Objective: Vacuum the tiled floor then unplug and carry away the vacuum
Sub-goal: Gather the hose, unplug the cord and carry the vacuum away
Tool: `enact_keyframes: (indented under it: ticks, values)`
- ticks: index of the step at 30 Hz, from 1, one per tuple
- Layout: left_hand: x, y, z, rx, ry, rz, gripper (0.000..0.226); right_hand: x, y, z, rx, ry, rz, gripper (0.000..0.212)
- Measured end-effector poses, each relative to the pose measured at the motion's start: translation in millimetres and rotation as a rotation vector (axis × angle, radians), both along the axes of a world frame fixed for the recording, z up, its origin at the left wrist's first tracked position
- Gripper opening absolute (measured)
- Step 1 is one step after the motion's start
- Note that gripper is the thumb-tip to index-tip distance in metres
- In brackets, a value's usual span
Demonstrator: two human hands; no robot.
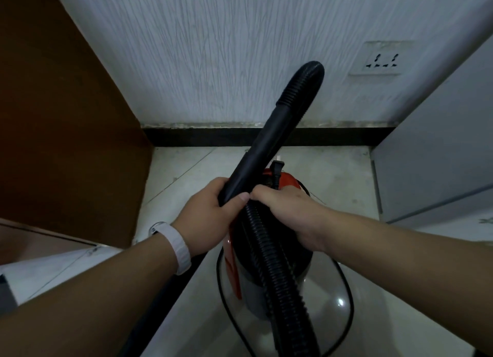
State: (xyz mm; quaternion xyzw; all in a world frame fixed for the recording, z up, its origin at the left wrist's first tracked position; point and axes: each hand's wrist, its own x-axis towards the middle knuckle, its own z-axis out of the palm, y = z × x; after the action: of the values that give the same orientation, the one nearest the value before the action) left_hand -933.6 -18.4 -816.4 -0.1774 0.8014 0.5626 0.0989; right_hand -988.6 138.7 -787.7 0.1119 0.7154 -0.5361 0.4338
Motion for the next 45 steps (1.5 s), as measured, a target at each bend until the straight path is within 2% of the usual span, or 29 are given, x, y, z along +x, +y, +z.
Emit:
enact_keyframes:
  ticks: [12, 17, 20, 24, 29, 33, 39, 45]
  values:
    - [-10, 10, 15, -0.073, 0.021, 0.07, 0.015, 4, -8, 4, -0.075, 0.047, -0.128, 0.025]
    - [7, 11, 52, -0.089, 0.017, 0.096, 0.016, 16, -8, 41, -0.089, -0.01, -0.127, 0.026]
    - [17, 12, 90, -0.079, 0.021, 0.082, 0.027, 25, -5, 79, -0.072, -0.029, -0.141, 0.027]
    - [26, 8, 160, -0.033, 0.048, 0.06, 0.032, 35, -11, 150, 0.001, 0.003, -0.144, 0.03]
    - [40, -3, 279, 0.005, 0.069, 0.076, 0.037, 46, -24, 273, 0.05, 0.041, -0.076, 0.028]
    - [49, -10, 383, -0.006, 0.102, 0.068, 0.036, 52, -30, 374, 0.059, 0.071, -0.07, 0.045]
    - [61, -13, 522, -0.036, 0.171, 0.065, 0.033, 62, -32, 518, 0.053, 0.145, -0.044, 0.022]
    - [80, -14, 642, -0.048, 0.234, 0.123, 0.048, 78, -35, 637, -0.005, 0.221, 0.0, 0.026]
